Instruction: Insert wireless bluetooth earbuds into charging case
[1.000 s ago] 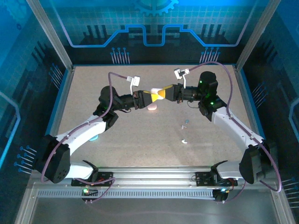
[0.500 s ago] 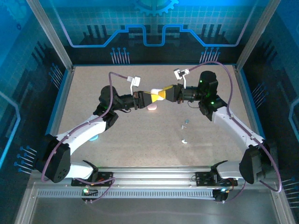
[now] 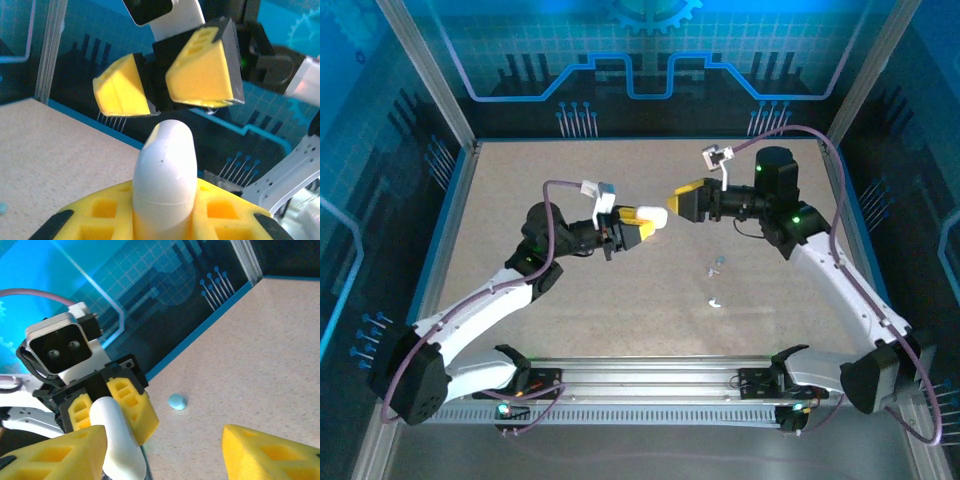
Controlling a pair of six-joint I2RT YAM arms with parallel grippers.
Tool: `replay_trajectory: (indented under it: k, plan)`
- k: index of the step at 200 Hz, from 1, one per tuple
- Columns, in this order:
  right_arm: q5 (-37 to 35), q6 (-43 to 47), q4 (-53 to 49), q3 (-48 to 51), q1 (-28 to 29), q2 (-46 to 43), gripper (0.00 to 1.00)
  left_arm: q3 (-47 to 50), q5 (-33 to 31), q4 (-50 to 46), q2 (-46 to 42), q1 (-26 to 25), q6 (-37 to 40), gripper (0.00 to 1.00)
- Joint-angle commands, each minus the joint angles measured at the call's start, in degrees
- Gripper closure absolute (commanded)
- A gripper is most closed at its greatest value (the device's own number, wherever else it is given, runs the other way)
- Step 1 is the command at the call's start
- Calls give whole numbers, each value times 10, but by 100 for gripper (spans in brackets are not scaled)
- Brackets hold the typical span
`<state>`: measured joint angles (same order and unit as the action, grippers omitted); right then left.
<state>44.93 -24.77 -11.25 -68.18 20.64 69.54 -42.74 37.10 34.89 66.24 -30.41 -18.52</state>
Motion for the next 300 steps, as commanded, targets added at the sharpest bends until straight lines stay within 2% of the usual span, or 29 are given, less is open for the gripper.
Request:
replay_trajectory:
  k: [1, 36, 67, 152, 300]
  plan:
    - [-43, 99, -72, -13, 17, -28, 38, 8, -25, -10, -13, -8, 117, 80]
    - [-114, 208, -115, -9, 67, -49, 35, 10, -28, 0, -10, -11, 120, 79]
    - [-136, 239, -114, -5, 92, -46, 34, 13, -25, 6, -8, -15, 121, 79]
    - [-189, 213, -94, -13, 104, -19, 35, 12, -7, 5, -9, -20, 121, 79]
    - [-145, 143, -88, -30, 68, -14, 35, 5, -10, -31, -13, -30, 151, 78]
